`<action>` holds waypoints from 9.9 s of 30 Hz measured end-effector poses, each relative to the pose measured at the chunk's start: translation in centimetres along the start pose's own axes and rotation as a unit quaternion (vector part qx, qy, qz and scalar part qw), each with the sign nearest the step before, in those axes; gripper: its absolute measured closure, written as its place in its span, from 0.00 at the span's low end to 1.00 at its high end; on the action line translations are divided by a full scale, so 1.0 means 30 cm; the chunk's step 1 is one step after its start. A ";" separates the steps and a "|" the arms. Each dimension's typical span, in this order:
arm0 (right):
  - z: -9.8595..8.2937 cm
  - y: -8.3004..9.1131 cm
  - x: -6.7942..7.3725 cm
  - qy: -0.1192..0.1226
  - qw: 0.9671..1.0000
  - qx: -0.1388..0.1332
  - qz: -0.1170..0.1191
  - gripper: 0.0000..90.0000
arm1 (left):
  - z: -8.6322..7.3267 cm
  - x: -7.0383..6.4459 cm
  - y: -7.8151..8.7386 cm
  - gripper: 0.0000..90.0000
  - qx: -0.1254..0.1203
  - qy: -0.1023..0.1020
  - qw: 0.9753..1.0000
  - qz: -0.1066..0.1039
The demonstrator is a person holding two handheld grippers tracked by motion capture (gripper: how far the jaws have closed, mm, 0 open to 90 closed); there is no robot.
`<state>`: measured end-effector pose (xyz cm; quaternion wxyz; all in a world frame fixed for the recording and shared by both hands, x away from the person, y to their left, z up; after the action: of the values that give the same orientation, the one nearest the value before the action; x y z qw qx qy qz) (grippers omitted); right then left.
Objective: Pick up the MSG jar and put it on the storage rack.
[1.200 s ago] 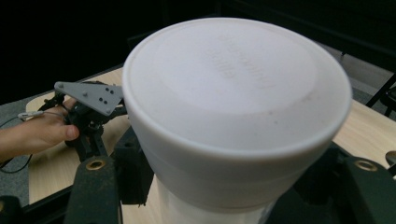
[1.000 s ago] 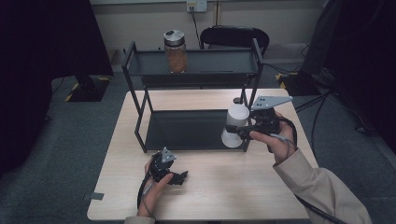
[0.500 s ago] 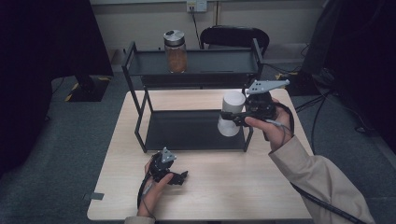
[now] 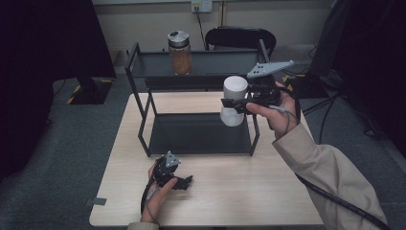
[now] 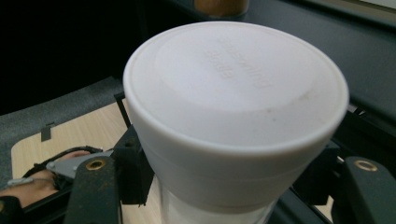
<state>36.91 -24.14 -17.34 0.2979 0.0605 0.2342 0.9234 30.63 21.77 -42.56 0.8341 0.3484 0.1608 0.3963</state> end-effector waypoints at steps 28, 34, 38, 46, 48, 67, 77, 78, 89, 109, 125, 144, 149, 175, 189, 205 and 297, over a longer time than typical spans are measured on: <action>0.251 -0.011 0.023 0.000 1.000 -0.013 -0.011 0.39 | 0.000 0.000 0.000 0.00 0.000 0.000 1.000 0.000; 0.299 -0.007 0.027 -0.003 1.000 -0.014 -0.020 0.39 | 0.000 0.000 0.000 0.00 0.001 0.001 1.000 -0.001; 0.333 -0.005 0.027 -0.006 1.000 -0.012 -0.026 0.39 | 0.001 0.000 0.000 0.00 0.001 -0.001 1.000 0.000; 0.399 -0.007 0.027 -0.003 0.999 -0.008 -0.042 0.39 | 0.001 0.000 0.000 0.00 0.001 -0.001 1.000 0.000; 0.415 -0.013 0.028 -0.001 0.999 -0.005 -0.047 0.39 | 0.001 0.000 0.000 0.00 0.001 -0.001 1.000 0.000; 0.466 -0.135 -0.023 -0.023 0.996 -0.008 -0.086 0.39 | 0.000 0.000 0.000 0.00 0.000 -0.001 1.000 0.000; 0.471 -0.172 -0.050 -0.036 0.994 -0.007 -0.101 0.38 | 0.000 0.000 0.000 0.00 0.001 -0.001 1.000 0.000; 0.470 -0.175 -0.051 -0.037 0.994 -0.007 -0.103 0.38 | 0.001 0.000 0.000 0.00 0.001 -0.001 1.000 0.000; 0.459 -0.201 -0.063 -0.044 0.994 0.000 -0.105 0.38 | 0.001 0.000 0.000 0.00 0.001 -0.001 1.000 0.000; 0.436 -0.214 -0.065 -0.056 0.993 -0.008 -0.101 0.38 | 0.000 0.000 0.000 0.00 0.000 -0.001 1.000 0.000; 0.439 -0.212 -0.049 -0.064 0.992 -0.001 -0.107 0.09 | 0.000 -0.001 0.000 0.00 0.001 -0.001 1.000 0.001; 0.368 -0.127 -0.031 -0.097 0.989 -0.036 -0.105 0.00 | 0.000 -0.003 0.001 0.00 0.001 0.001 1.000 0.002; 0.353 -0.112 -0.024 -0.094 0.990 -0.033 -0.102 0.00 | 0.000 -0.002 0.001 0.00 0.001 0.001 1.000 0.001; 0.230 -0.072 -0.030 -0.089 0.992 -0.029 -0.085 0.00 | -0.001 -0.003 0.000 0.00 0.000 0.002 1.000 0.002; 0.161 -0.056 -0.038 -0.096 0.992 -0.042 -0.065 0.00 | -0.001 -0.003 0.000 0.00 0.000 0.002 1.000 0.002; 0.072 -0.056 -0.018 -0.086 0.995 -0.040 -0.039 0.00 | -0.001 -0.003 0.000 0.00 0.000 0.002 1.000 0.002; -0.636 -0.182 0.014 -0.092 0.995 0.019 0.023 0.00 | -0.001 -0.003 0.000 0.00 0.000 0.001 1.000 0.002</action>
<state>34.61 -27.56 -36.75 0.2961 0.1566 0.2219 0.9157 30.55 21.71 -42.57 0.8331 0.3483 0.1609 0.3984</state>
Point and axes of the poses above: each handheld gripper's, and its own axes: y roughly backward along the jaws, z roughly out of its top, x roughly to its left, the point moved 1 cm from there along -y, roughly forward along the jaws, and after that the axes turned 2 degrees about x, right-handed, at the moved point
